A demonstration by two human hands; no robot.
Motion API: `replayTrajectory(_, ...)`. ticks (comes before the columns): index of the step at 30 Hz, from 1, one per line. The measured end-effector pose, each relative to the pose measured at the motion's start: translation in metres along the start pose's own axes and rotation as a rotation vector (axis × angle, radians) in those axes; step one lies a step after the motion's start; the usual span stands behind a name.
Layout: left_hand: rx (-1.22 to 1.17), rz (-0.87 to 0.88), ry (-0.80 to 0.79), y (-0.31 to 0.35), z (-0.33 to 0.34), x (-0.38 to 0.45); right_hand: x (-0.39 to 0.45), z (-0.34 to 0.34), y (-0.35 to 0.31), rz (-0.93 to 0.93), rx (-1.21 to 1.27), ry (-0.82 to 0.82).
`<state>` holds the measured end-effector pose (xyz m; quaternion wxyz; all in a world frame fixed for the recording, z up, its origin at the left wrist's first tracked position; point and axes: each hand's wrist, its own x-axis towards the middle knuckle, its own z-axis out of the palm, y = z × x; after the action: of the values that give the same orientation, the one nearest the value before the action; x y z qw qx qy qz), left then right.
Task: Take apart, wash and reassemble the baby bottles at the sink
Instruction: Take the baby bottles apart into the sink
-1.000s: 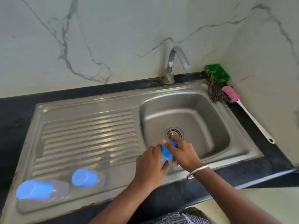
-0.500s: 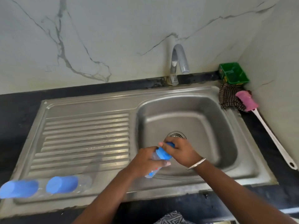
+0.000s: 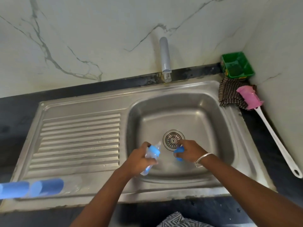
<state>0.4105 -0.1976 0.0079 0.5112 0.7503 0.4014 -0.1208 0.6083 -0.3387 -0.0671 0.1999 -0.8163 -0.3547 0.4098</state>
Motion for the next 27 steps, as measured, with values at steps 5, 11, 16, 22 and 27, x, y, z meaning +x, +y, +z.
replayTrajectory(5, 0.116, 0.012, 0.050, 0.002, 0.007, 0.000, 0.003, 0.011, 0.004, 0.043, -0.366, -0.178)
replayTrajectory(11, 0.323, 0.120, 0.070, 0.000, 0.013, -0.001, 0.003, 0.017, 0.004, 0.096, -0.318, -0.125)
replayTrajectory(16, 0.373, 0.207, 0.134, -0.003, 0.017, 0.001, -0.010, 0.001, -0.028, 0.220, 0.224, 0.181)
replayTrajectory(22, 0.252, 0.305, 0.163, 0.004, 0.024, 0.000, -0.033, -0.002, -0.070, 0.189, 0.480, -0.108)
replayTrajectory(27, -0.013, 0.194, 0.143, 0.001, 0.022, -0.004, -0.040, 0.007, -0.071, 0.289, 0.523, -0.063)
